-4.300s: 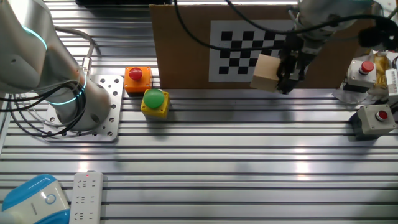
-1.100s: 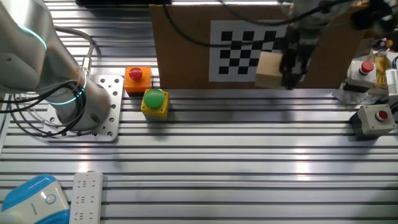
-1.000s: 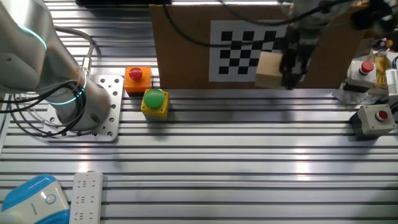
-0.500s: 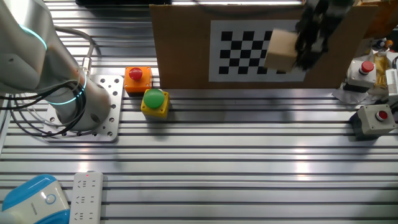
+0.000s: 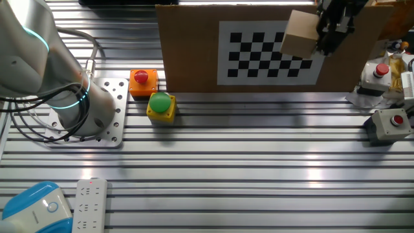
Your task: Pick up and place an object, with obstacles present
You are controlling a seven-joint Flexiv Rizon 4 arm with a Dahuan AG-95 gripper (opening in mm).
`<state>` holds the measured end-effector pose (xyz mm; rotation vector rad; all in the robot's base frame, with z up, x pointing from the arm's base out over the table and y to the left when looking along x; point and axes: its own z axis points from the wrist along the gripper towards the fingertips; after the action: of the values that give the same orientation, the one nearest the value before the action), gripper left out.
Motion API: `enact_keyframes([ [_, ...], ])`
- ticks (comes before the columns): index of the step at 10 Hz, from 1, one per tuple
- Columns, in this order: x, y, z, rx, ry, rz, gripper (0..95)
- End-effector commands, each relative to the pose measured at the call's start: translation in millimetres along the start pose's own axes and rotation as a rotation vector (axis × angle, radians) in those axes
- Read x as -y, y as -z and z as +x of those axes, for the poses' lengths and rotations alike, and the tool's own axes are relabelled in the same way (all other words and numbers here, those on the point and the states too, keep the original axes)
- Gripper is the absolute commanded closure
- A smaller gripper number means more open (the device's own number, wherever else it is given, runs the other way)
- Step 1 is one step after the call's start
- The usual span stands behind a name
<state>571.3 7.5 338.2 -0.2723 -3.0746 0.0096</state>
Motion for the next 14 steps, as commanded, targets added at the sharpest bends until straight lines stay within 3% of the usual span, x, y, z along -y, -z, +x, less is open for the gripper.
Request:
enact_keyframes([
  [1, -0.3, -0.2, -0.4, 0.003, 0.0, 0.0, 95.0],
  [7, -0.1, -0.4, -0.6, 0.015, 0.003, -0.007, 95.0],
  [14, -0.1, -0.4, -0.6, 0.066, 0.027, 0.008, 95.0],
])
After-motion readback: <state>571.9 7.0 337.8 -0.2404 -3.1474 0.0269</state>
